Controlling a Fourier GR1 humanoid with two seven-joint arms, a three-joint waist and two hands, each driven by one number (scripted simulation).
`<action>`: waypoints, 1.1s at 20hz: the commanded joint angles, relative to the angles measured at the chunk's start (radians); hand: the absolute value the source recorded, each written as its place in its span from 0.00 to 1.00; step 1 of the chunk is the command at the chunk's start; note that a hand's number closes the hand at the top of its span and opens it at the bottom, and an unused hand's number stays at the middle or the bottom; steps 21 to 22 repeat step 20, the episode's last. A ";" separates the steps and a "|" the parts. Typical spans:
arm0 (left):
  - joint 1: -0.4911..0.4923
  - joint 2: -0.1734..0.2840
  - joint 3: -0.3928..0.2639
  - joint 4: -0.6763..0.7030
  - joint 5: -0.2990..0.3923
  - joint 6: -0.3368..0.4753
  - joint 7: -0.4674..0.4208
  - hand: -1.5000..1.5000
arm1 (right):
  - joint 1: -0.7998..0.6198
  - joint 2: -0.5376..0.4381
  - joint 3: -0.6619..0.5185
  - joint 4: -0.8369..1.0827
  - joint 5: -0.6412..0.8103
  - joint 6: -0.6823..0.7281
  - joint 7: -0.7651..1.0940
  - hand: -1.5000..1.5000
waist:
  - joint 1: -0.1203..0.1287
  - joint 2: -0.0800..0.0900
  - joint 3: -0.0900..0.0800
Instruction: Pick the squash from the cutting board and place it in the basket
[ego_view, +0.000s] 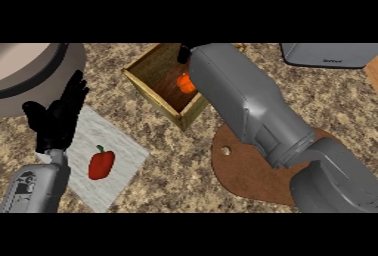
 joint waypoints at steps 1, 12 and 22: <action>0.010 -0.031 -0.019 -0.002 -0.017 0.025 -0.005 0.50 | -0.032 0.003 -0.068 -0.012 -0.037 -0.153 0.024 0.00 | -0.007 -0.003 0.000; 0.121 0.032 0.045 -0.069 0.006 0.001 0.002 0.50 | 0.107 -0.067 -0.211 -0.200 -0.112 -0.356 0.003 0.00 | -0.079 -0.035 0.002; 0.128 0.000 0.041 -0.071 -0.010 0.037 0.003 0.50 | 0.398 -0.251 -0.192 -0.609 -0.102 -0.280 -0.045 0.00 | -0.114 -0.040 0.002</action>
